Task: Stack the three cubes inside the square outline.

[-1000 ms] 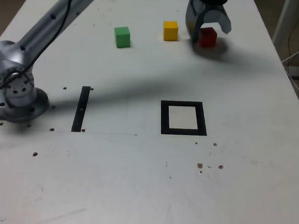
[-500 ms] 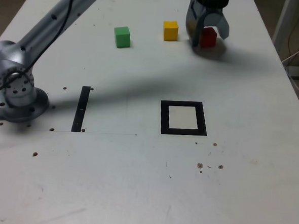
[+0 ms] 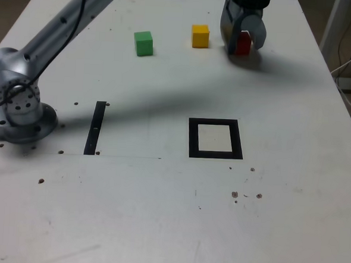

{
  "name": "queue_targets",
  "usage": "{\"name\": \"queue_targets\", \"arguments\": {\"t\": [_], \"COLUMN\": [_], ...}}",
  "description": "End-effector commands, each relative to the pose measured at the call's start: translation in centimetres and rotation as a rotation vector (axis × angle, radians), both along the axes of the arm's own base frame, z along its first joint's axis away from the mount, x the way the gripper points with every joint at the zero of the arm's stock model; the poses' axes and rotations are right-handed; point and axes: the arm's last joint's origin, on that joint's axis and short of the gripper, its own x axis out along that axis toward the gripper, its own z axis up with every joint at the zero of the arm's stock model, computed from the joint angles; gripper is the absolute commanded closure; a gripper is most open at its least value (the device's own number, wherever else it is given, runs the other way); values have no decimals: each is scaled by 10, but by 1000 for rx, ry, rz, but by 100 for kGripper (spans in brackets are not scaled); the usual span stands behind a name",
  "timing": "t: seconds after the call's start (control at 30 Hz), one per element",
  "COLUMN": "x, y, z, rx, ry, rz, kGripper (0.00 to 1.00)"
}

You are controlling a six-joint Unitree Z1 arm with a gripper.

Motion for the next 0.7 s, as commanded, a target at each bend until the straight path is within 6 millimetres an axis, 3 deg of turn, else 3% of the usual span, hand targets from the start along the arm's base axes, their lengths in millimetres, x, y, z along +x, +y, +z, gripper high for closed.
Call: {"name": "queue_targets", "arguments": {"t": [0.0,0.23,0.37,0.53,0.67], "x": [0,-3,-7,-12,-21], "y": [0,-4,-14,-48,-80], "z": [2,10,26,61,73], "rx": [-4,-48,-68,-60,-63], "ry": [-6,-21,-28,-31,-6], "rz": [-5,-39,-69,-120,-136], "kGripper": [73,73,73,72,72]}}
